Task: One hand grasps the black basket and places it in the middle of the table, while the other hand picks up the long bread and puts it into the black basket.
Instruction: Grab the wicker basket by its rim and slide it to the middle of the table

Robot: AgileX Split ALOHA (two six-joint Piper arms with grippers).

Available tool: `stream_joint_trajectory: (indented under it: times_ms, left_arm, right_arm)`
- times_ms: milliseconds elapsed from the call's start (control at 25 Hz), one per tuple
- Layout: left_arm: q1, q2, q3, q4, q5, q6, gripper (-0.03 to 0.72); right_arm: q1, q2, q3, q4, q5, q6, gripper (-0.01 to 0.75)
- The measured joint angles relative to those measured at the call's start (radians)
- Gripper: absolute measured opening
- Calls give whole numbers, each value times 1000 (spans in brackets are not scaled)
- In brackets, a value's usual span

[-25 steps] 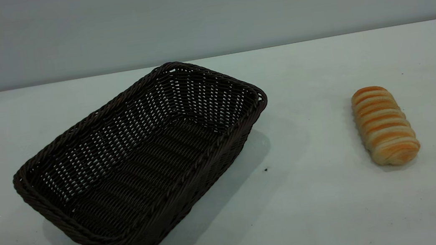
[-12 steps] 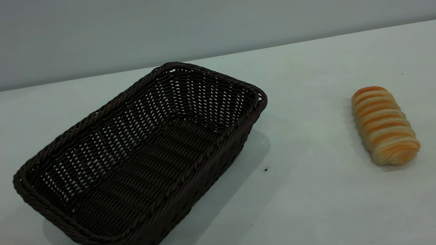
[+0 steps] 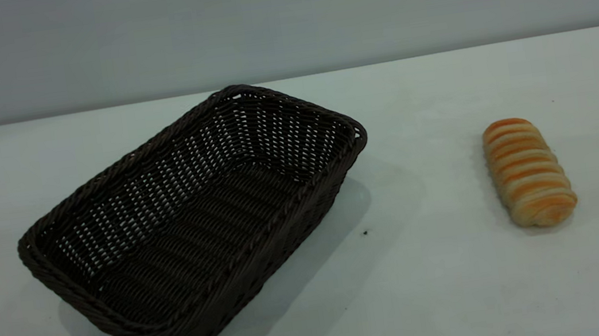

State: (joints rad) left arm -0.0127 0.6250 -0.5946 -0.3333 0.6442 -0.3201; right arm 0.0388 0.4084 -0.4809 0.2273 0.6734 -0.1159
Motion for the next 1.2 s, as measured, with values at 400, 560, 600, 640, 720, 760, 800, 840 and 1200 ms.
stream_joint_trajectory:
  times_ms: [400, 560, 600, 640, 720, 760, 800, 840, 1200]
  left_arm:
    - [0, 430, 0, 0, -110, -21, 491]
    - [0, 537, 0, -9, -148, -58, 491]
    - [0, 559, 0, -19, -158, -60, 491]
    - [0, 577, 0, -28, -171, -62, 491]
    - [0, 617, 0, -50, -201, -62, 491]
    - [0, 637, 0, -57, -217, -62, 491]
    - [0, 655, 0, -67, -229, -61, 491]
    - [-1, 677, 0, -72, -238, -60, 491]
    - [-124, 864, 0, -102, -366, -59, 491]
  right_arm:
    - [12, 19, 115, 1, -56, -65, 253]
    - [12, 19, 119, 4, -61, -68, 253]
    - [12, 19, 119, 8, -61, -70, 253]
    - [12, 19, 119, 12, -61, -73, 253]
    - [12, 19, 119, 14, -61, -77, 253]
    - [12, 19, 119, 14, -61, -77, 253]
    - [12, 19, 119, 15, -61, -77, 253]
    - [12, 19, 119, 15, -61, -77, 253]
    - [12, 19, 119, 19, -57, -78, 253]
